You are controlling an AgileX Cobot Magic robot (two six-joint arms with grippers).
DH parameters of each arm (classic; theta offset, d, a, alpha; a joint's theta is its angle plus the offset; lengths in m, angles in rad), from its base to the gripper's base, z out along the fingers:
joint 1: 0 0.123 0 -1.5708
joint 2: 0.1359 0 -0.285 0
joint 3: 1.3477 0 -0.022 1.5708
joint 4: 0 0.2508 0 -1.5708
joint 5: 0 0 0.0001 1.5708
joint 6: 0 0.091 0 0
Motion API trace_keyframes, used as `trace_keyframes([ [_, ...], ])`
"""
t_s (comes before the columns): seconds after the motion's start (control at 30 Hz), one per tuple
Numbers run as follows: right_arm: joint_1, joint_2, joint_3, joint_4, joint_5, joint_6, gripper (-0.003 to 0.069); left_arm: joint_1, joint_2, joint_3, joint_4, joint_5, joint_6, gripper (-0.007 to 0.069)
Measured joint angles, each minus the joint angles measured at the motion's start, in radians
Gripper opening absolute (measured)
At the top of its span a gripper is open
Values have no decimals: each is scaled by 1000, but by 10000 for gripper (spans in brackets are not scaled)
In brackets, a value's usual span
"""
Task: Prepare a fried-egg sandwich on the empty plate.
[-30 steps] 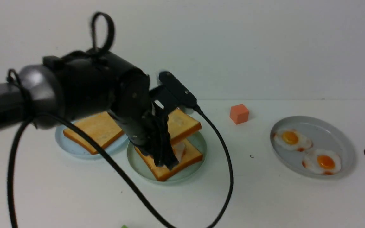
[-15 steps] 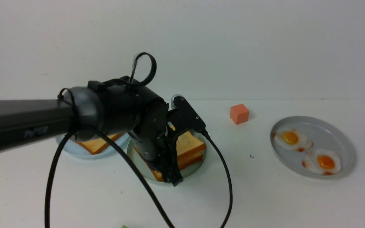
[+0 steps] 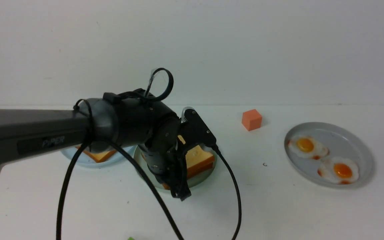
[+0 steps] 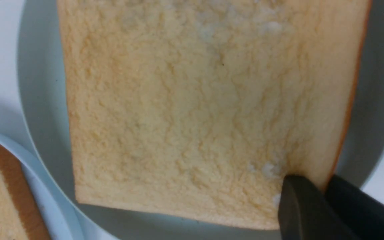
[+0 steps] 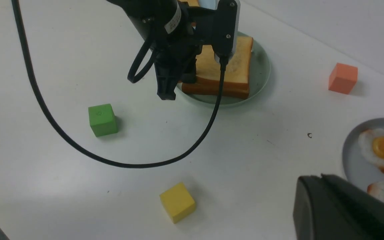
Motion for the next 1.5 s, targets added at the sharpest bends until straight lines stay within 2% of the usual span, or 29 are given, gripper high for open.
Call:
trace_keyframes([
  [0.13,0,0,0,0,0,0,48,0,0,0,1,4,-3,123],
  [0.27,0,0,0,0,0,0,48,0,0,0,1,7,-3,242],
  [0.3,0,0,0,0,0,0,48,0,0,0,1,7,-3,242],
  [0.33,0,0,0,0,0,0,48,0,-2,0,1,12,-5,304],
  [0.4,0,0,0,0,0,0,48,0,-5,0,1,13,-10,331],
  [0.43,0,0,0,0,0,0,48,0,-15,0,1,13,-25,372],
  [0.6,0,0,0,0,0,0,49,0,-73,0,1,15,-63,421],
  [0.8,0,0,0,-10,0,0,54,0,-176,0,-26,30,-83,426],
  [0.97,0,0,0,-24,0,0,56,0,-352,0,-104,29,-89,361],
  [1.0,0,0,0,-25,0,0,56,0,-450,0,-148,28,-96,291],
  [1.07,0,0,0,-25,0,1,57,0,-541,0,-184,31,-109,211],
  [1.2,0,0,0,-25,0,30,59,0,-776,28,-234,46,-130,-8],
  [1.27,0,0,0,-26,0,37,59,0,-834,53,-240,41,-131,-13],
  [1.33,0,0,0,-31,0,48,61,0,-998,167,-267,15,-133,-13],
  [1.43,0,0,0,-33,2,49,61,0,-1118,280,-292,-16,-134,-13],
  [1.5,0,0,0,-33,5,53,52,0,-1265,440,-323,-68,-134,-13],
])
